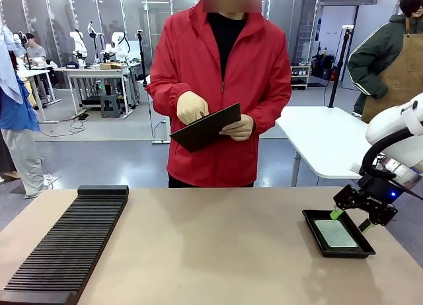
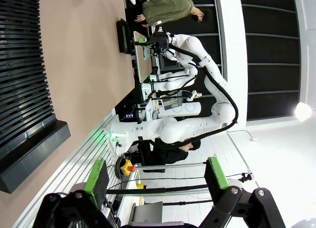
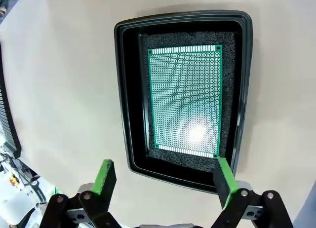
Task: Inspect the PCB.
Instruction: Place the Blank PCB in the ESD tray.
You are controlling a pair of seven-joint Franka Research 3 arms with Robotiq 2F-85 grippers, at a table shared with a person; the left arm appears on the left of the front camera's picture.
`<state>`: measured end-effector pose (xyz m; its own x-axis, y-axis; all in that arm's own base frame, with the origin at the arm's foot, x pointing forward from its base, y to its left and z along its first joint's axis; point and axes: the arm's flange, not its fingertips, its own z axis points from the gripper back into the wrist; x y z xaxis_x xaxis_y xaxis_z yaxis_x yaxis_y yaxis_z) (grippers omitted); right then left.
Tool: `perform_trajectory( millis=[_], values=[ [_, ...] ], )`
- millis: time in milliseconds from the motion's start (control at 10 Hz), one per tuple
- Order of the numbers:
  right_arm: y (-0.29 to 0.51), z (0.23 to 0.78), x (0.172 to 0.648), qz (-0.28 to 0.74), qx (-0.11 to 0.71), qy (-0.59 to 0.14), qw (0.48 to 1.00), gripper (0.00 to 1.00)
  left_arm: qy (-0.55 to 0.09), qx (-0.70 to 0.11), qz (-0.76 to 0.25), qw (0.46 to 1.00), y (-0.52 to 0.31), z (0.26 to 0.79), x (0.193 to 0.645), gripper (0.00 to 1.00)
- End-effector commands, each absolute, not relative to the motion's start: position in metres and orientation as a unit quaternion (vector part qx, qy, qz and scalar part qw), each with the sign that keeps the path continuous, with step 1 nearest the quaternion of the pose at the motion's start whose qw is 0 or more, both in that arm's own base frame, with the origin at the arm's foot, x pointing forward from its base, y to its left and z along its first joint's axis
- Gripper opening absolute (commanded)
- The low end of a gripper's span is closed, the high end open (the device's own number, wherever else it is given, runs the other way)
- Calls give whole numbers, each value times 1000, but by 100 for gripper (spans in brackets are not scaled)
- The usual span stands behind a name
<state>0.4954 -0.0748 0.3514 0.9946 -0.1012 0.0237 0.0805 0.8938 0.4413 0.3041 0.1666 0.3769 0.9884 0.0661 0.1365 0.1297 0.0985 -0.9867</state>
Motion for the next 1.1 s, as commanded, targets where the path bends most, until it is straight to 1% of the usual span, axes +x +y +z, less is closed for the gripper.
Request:
perform_trajectory(
  millis=[0, 1000],
  values=[
    [-76, 350, 496, -45, 229, -25, 972, 100, -74, -670, -22, 738, 167, 378, 304, 100],
    [-76, 350, 496, -45, 229, -25, 972, 100, -74, -670, -22, 738, 167, 378, 304, 100]
  ],
)
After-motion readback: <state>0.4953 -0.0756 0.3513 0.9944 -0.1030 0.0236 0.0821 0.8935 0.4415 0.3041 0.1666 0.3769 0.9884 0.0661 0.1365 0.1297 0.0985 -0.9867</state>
